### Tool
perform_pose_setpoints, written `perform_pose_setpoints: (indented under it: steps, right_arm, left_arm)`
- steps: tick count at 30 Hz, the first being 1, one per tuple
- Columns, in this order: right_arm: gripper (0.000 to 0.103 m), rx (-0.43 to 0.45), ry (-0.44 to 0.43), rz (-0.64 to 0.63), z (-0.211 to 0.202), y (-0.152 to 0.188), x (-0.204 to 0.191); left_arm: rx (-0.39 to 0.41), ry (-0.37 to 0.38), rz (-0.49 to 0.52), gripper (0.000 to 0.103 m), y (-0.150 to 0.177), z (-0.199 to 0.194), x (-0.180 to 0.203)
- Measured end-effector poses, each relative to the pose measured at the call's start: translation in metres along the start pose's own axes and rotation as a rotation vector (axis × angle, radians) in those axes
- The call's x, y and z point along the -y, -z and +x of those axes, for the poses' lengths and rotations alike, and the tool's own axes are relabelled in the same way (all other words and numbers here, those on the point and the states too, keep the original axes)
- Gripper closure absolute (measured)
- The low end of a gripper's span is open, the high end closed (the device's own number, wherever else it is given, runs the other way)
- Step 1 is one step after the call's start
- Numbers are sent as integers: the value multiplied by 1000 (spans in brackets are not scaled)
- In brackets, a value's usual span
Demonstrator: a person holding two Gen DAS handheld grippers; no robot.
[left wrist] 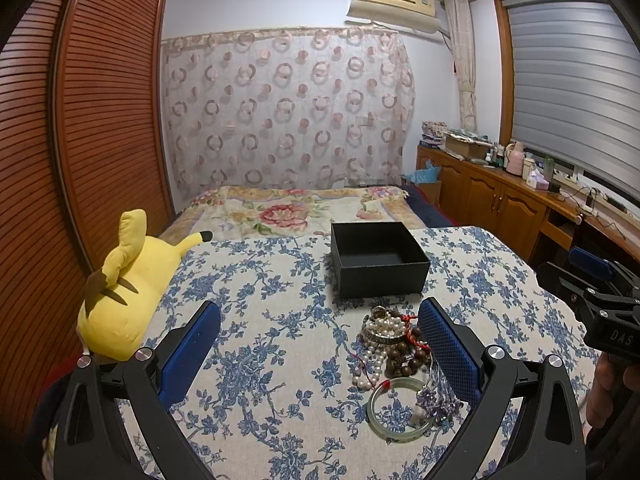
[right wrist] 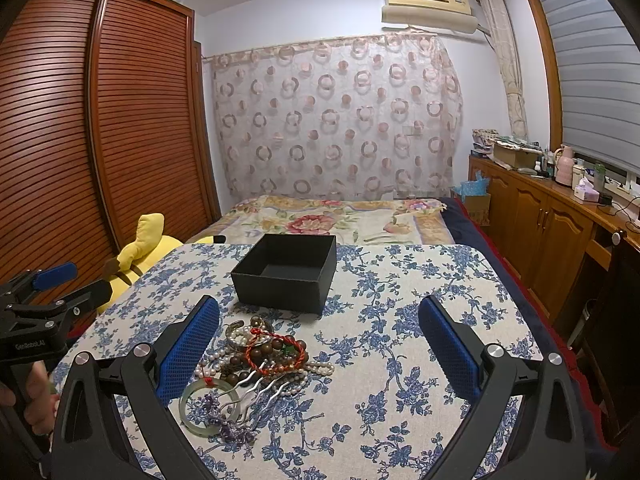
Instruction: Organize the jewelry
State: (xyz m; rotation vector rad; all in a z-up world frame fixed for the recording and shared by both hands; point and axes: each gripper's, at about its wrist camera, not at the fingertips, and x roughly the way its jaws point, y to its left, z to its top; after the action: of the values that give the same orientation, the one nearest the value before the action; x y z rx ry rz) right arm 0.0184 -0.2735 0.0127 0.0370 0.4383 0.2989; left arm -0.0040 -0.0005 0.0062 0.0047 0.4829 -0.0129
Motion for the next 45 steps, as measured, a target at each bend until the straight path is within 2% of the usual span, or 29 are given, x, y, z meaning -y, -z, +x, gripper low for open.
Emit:
perform_pose_setpoints:
  steps: [31,41,45]
  right_arm:
    - [3,-16,-5,0,3,3,-2]
    - [3,-61,-17,-39,11,11,-6]
    - [12,-116,-64,-51,19,23,-4]
  left_arm:
    - [-18,7,-3,7,0,2,1]
    - [-58,40,-17,7,20,17,-12]
    - [-91,47,-13,7,31,26,-16]
